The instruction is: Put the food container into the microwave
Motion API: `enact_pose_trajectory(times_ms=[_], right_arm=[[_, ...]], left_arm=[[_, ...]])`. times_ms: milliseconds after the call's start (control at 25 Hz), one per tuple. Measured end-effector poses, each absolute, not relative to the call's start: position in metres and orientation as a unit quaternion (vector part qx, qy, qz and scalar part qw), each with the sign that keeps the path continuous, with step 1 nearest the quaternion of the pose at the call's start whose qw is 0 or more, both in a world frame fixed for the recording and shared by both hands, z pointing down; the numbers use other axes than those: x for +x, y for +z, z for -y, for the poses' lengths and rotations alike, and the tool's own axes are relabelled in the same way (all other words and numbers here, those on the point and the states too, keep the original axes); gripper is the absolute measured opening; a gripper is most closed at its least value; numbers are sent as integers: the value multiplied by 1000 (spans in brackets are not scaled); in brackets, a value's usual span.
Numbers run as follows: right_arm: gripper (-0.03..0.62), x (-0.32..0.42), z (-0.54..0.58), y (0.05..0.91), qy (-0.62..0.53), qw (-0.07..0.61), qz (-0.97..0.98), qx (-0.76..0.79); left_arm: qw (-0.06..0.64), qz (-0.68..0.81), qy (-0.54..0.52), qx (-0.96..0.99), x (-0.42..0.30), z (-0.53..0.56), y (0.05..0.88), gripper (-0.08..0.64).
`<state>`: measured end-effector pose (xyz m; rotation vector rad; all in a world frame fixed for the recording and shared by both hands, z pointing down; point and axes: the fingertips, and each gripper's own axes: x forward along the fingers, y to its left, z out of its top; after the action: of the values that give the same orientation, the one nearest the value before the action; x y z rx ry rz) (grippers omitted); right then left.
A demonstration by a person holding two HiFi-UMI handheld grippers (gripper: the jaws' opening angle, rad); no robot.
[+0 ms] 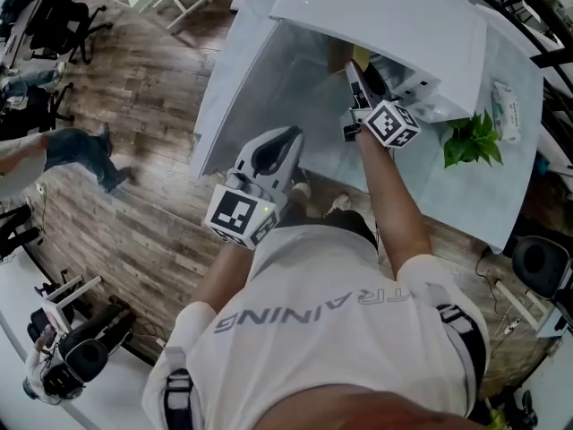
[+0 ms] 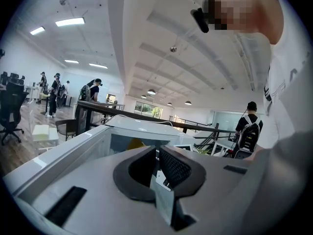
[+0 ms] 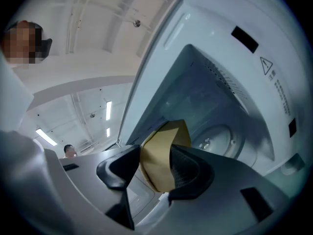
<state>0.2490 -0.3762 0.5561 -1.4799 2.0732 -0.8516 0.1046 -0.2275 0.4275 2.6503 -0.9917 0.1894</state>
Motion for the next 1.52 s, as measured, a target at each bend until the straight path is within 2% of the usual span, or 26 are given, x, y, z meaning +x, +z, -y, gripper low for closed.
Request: enact_pose_trajectory(times_ms=[560, 880, 1080, 1280, 1520], right_arm=[[213, 271, 424, 581, -325, 297, -701, -561], [216, 277, 428, 589, -333, 316, -676, -576], [218, 277, 428, 589, -329, 300, -683, -579], [282, 274, 427, 591, -335, 279, -688, -580], [332, 259, 428, 596, -328, 201, -714, -585]], left_arm=[[150, 335, 88, 926, 110, 229, 440, 48], [139, 326, 62, 933, 113, 223, 429, 48], [150, 333, 58, 929, 109, 225, 433, 48], [157, 329, 56, 930, 107, 224, 433, 48], [163, 322, 50, 931, 107, 222, 433, 48]])
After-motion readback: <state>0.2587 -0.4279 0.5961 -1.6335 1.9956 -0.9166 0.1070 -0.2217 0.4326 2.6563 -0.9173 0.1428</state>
